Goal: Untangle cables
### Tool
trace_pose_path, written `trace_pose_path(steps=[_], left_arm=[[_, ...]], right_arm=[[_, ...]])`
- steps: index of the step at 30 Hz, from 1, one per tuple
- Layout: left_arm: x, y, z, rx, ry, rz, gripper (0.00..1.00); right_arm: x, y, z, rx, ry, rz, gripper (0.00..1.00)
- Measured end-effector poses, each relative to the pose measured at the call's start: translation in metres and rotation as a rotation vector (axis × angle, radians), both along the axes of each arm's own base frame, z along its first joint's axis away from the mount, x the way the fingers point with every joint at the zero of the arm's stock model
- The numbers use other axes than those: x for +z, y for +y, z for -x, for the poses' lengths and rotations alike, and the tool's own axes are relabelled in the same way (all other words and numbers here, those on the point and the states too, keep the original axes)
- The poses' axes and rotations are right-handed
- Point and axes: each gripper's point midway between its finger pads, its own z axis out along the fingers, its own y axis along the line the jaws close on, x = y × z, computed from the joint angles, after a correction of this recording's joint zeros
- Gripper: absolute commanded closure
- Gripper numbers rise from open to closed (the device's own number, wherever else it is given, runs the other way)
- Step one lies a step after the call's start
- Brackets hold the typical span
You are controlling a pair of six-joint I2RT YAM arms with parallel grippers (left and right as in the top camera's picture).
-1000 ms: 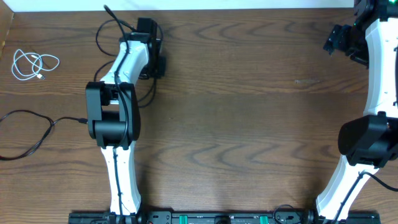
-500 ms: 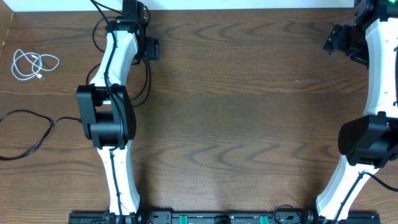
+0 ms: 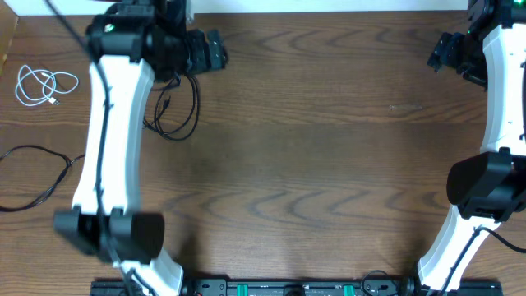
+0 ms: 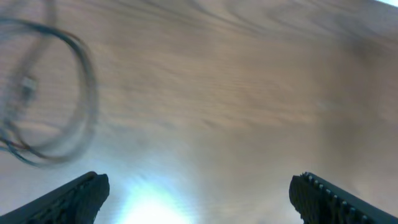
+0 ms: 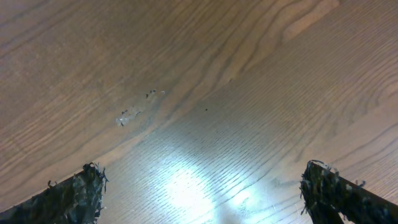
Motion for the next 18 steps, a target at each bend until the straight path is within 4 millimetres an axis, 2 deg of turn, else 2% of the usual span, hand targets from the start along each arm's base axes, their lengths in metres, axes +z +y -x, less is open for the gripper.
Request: trace_pose_path(steps=[4,8,14,18], left_arm=[[0.033,-0.02,0.046,-0.07,-0.007,0.065,0.02],[0.056,-0.027,0.086,-0.106,-0.016,0.083,0.02],[0.082,-0.011,0.154,-0.091,-0.033,0.045,0.02],[0.094,0.0,0.188,-0.072,-0.087,0.019,0.02]], right_arm=[[0.0,0.0,0.0,0.0,0.0,0.0,0.01],[0.0,0.0,0.0,0.0,0.0,0.0,0.01],[0.0,0.0,0.0,0.0,0.0,0.0,0.01],[0.0,0.0,0.0,0.0,0.0,0.0,0.01]])
